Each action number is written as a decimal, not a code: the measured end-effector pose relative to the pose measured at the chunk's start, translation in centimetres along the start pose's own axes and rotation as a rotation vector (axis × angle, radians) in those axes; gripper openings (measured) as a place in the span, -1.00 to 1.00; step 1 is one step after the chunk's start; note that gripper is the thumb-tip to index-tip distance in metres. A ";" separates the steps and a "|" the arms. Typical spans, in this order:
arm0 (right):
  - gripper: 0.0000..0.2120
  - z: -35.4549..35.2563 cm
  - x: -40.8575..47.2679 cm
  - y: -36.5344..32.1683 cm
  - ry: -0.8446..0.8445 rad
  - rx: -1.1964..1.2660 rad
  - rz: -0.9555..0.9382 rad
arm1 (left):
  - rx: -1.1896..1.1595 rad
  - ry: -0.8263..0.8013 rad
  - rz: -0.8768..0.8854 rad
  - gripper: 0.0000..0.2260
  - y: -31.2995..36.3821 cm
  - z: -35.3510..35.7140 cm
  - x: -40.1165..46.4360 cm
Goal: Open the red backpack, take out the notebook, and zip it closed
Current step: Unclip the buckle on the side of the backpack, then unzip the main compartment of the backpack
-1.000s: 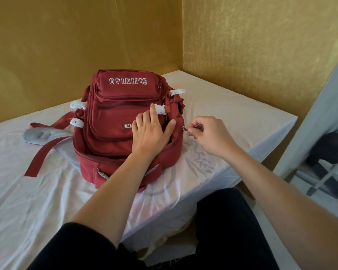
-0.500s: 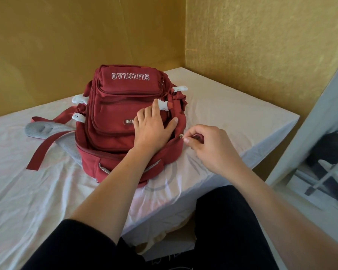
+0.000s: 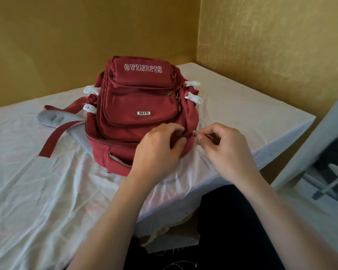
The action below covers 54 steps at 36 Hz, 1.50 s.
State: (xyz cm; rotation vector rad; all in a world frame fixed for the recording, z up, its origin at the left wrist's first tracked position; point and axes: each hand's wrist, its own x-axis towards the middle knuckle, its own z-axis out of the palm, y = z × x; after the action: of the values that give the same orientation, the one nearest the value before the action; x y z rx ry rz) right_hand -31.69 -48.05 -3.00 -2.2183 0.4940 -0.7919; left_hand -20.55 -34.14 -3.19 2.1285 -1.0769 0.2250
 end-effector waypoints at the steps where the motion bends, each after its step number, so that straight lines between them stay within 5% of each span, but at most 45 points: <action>1: -0.94 0.1 -0.2 -0.2 0.007 -0.009 -0.011 | -0.018 0.008 0.016 -0.74 0.0 0.2 -0.3; 9: -0.92 0.8 -2.3 -2.5 -0.023 -0.003 -0.142 | 0.011 0.227 0.107 -0.80 -0.1 1.1 -1.0; 15: -0.63 -0.3 -1.1 -1.3 0.037 0.001 -0.145 | 0.018 0.279 0.090 -0.86 0.0 1.2 -1.2; 19: -0.84 -0.5 0.2 -0.4 0.057 -0.163 -0.256 | 0.022 0.307 0.050 -0.89 0.0 1.2 -1.3; 22: -0.67 0.1 1.1 0.1 -0.093 -0.241 -0.316 | 0.040 0.335 0.064 -0.89 0.1 1.2 -1.5; 26: -0.77 0.7 1.9 0.4 -0.132 -0.348 -0.386 | 0.135 0.379 0.114 -0.90 0.1 0.9 -1.7; 54: -0.85 -0.1 4.2 -0.8 -0.244 -0.509 -0.301 | 0.351 0.488 -0.005 -0.95 -7.4 -7.3 -5.0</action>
State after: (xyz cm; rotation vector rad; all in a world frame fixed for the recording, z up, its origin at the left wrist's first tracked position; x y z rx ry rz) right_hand -28.51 -49.87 -0.72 -2.8670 0.2603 -0.5712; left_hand -17.01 -23.23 -4.11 2.2055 -0.7817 0.9364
